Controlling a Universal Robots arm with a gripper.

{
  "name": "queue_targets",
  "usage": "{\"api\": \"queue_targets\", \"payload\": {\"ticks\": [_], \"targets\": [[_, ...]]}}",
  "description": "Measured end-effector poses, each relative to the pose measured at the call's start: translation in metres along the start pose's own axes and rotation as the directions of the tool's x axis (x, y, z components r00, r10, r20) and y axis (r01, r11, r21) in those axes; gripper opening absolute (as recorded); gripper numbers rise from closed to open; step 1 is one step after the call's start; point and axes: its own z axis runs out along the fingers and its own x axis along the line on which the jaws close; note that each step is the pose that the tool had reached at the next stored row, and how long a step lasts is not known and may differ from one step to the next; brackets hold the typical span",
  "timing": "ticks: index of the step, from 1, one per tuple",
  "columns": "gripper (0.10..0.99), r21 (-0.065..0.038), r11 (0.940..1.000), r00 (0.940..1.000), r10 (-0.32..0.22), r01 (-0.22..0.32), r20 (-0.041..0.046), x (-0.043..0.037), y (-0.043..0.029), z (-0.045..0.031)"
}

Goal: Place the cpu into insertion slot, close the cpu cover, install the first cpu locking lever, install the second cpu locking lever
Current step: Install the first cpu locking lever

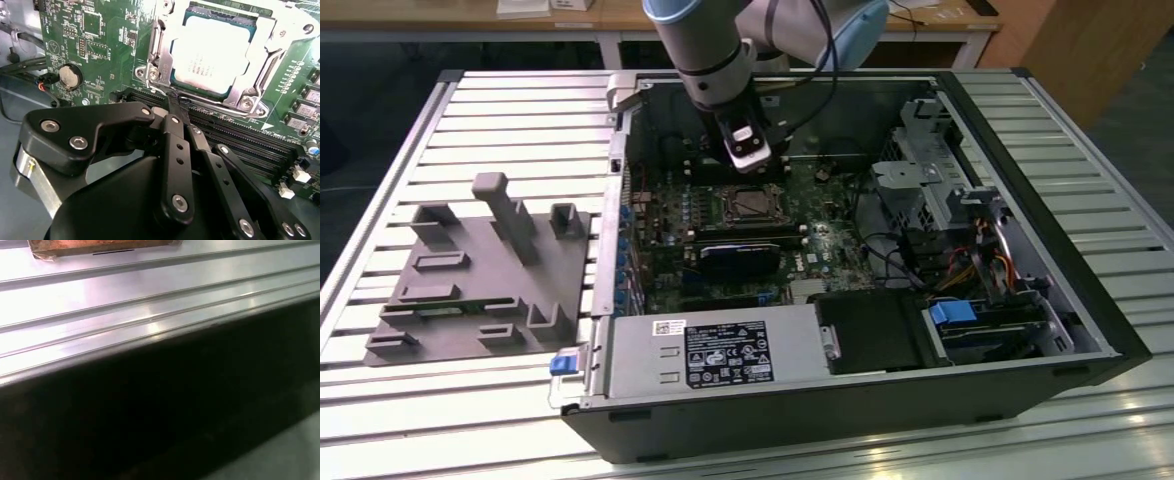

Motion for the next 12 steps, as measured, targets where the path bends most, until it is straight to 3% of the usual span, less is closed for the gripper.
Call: {"api": "queue_targets", "payload": {"ticks": [12], "targets": [[0.102,0.0,1.0,1.0,0.0,0.0,0.0001,-0.0022,-0.0059,-0.0003]]}}
